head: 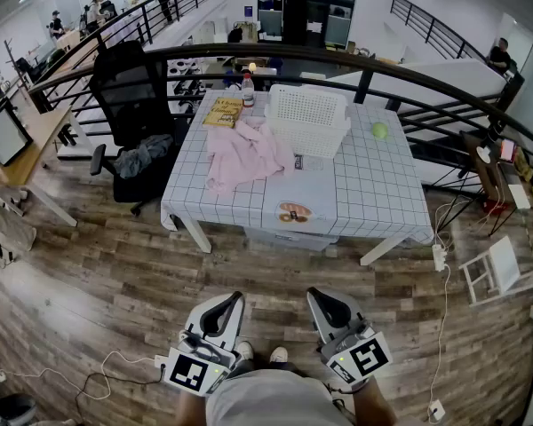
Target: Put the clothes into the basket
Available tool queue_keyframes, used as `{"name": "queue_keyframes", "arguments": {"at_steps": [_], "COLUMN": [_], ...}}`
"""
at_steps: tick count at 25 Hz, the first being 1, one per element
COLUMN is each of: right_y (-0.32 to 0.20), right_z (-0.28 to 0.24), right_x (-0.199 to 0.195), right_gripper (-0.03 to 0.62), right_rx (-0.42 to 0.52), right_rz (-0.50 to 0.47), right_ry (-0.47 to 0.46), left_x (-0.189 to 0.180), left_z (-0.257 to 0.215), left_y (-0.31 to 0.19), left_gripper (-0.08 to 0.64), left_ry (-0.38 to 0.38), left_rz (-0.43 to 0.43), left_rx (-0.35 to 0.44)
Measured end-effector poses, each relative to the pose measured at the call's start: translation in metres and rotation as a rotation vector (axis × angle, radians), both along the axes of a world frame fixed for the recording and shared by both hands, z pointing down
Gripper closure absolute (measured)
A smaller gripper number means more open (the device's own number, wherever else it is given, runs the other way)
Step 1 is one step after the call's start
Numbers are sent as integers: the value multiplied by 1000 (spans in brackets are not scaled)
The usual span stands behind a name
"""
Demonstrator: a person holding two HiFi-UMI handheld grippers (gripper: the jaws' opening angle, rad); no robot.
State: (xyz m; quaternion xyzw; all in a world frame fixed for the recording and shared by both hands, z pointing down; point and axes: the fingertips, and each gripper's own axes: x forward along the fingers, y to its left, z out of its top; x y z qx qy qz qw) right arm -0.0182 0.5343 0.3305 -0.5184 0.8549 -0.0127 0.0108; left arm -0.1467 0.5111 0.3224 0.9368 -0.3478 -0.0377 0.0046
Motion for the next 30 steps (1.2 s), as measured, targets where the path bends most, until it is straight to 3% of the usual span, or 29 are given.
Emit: {"name": "queue_keyframes", "arguments": {"at_steps": [9, 17, 30], "right_y": [2, -16, -104], "right_z": [-1, 0, 19], "right_x": [12, 12, -10], "right_gripper": [575, 575, 575], "right_rx": [26, 30, -21], "right_rz": [-17, -31, -37], "right_ry": [-3, 5, 37], "left_x": [9, 8, -11], "left_z": [-8, -10, 15], "left_y": [-1, -14, -99], "left_gripper": [560, 560, 560], "left_ry": [39, 5, 21], "left_rz": [-53, -99, -83], "left_rx": [-10, 17, -46]}}
